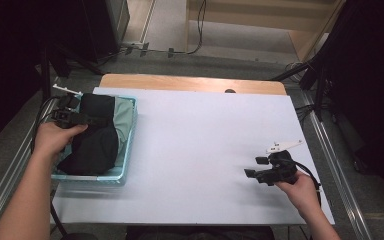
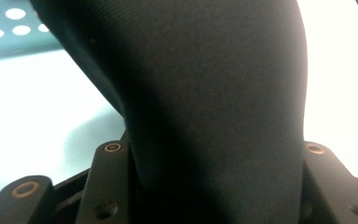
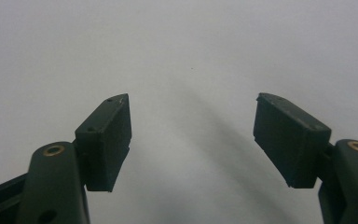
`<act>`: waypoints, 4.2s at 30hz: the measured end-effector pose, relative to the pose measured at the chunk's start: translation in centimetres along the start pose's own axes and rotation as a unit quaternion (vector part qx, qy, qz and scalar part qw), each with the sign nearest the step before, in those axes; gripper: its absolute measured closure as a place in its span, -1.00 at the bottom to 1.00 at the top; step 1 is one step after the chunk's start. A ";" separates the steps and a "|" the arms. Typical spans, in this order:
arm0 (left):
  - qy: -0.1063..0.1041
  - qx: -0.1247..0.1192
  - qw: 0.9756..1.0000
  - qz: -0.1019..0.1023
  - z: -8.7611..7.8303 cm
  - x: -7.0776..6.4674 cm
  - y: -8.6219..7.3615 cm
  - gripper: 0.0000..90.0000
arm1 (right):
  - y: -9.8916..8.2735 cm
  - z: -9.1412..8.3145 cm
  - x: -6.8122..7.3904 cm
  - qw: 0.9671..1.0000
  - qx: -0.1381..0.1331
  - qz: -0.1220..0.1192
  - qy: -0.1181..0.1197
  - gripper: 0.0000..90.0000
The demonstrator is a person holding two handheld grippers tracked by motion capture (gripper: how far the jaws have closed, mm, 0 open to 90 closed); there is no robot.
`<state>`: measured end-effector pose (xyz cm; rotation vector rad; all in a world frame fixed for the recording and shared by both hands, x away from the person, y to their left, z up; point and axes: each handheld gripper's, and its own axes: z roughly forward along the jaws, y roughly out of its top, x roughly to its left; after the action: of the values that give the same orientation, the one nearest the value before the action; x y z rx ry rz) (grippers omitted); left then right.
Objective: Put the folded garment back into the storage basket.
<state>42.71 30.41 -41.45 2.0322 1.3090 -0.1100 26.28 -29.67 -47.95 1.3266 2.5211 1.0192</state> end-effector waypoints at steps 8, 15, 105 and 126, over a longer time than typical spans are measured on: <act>0.065 -0.018 0.998 0.014 0.6 0.3 -0.1 -0.15 | 0.0 -0.1 0.0 1.000 0.001 0.001 0.000 -0.42; 0.123 -0.026 0.992 0.016 1.1 0.4 -0.1 -0.51 | 0.0 -0.1 0.0 1.000 0.000 0.002 0.000 -0.42; 0.089 -0.012 0.994 0.056 8.1 -0.1 0.2 0.89 | -0.2 0.0 0.1 1.000 0.008 -0.001 0.000 -0.42; 0.042 0.023 0.997 0.060 8.0 -0.4 -0.4 0.96 | -0.3 0.0 0.2 1.000 0.008 -0.001 0.000 -0.42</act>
<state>44.45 25.41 -47.47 2.1698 1.2433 0.0008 25.98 -29.59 -48.08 1.3283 2.5363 1.0008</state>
